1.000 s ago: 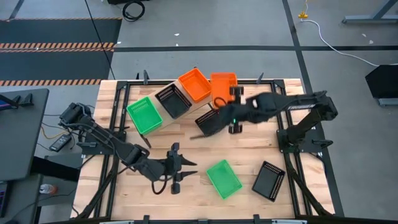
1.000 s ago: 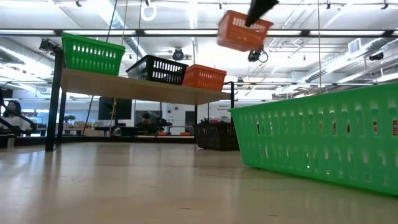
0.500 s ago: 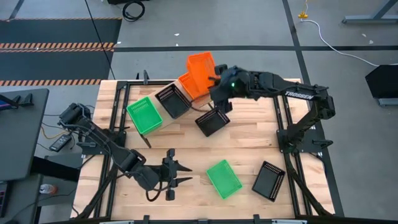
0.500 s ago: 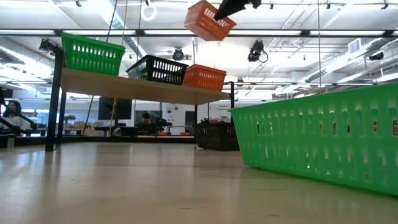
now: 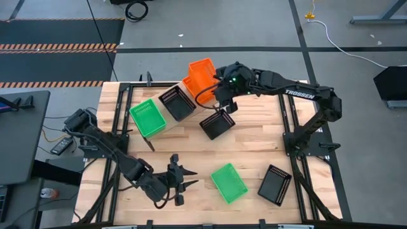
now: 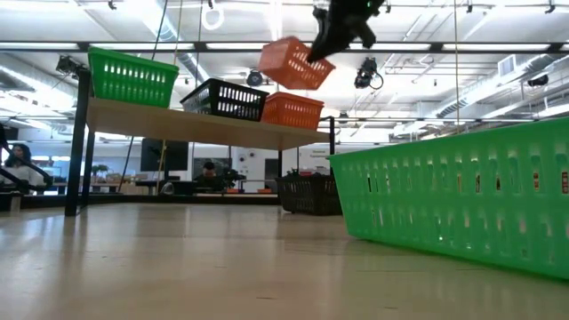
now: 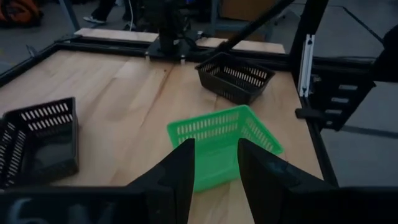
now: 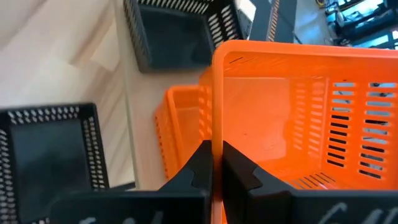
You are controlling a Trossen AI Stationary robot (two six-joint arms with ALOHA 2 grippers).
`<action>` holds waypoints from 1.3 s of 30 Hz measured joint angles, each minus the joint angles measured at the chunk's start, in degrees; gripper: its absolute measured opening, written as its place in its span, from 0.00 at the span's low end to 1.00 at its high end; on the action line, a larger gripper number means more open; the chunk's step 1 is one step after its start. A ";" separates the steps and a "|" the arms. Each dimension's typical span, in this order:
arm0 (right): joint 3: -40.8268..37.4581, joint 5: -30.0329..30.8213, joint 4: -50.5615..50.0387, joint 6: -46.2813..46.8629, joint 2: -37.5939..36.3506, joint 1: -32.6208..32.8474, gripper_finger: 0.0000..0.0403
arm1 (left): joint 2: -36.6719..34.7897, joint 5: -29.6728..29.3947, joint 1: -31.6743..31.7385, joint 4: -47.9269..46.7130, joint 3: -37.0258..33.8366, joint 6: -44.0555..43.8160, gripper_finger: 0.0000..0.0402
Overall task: Stack baskets on shelf by color
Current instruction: Stack the orange basket on the orange baskets on the shelf
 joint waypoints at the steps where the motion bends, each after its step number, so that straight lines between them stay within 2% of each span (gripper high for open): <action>1: -0.87 0.02 0.67 -0.83 0.02 -0.22 0.04 | -0.01 -0.08 0.02 0.50 0.00 -0.04 0.32; 11: -4.62 -3.92 8.68 -1.01 -0.02 -1.13 0.04 | -0.07 -2.50 0.27 5.37 0.00 4.93 0.32; 18: -8.26 -3.79 10.79 -1.05 -0.02 -1.50 0.05 | -0.09 -5.28 0.33 5.67 0.00 5.41 0.32; 26: -8.56 -2.14 11.36 -1.05 0.00 -1.99 0.06 | -0.09 -5.73 0.33 5.63 0.00 6.07 0.32; 39: -8.56 -1.66 9.69 2.62 0.00 -2.30 0.20 | -0.11 -6.80 0.33 5.65 0.00 6.02 0.32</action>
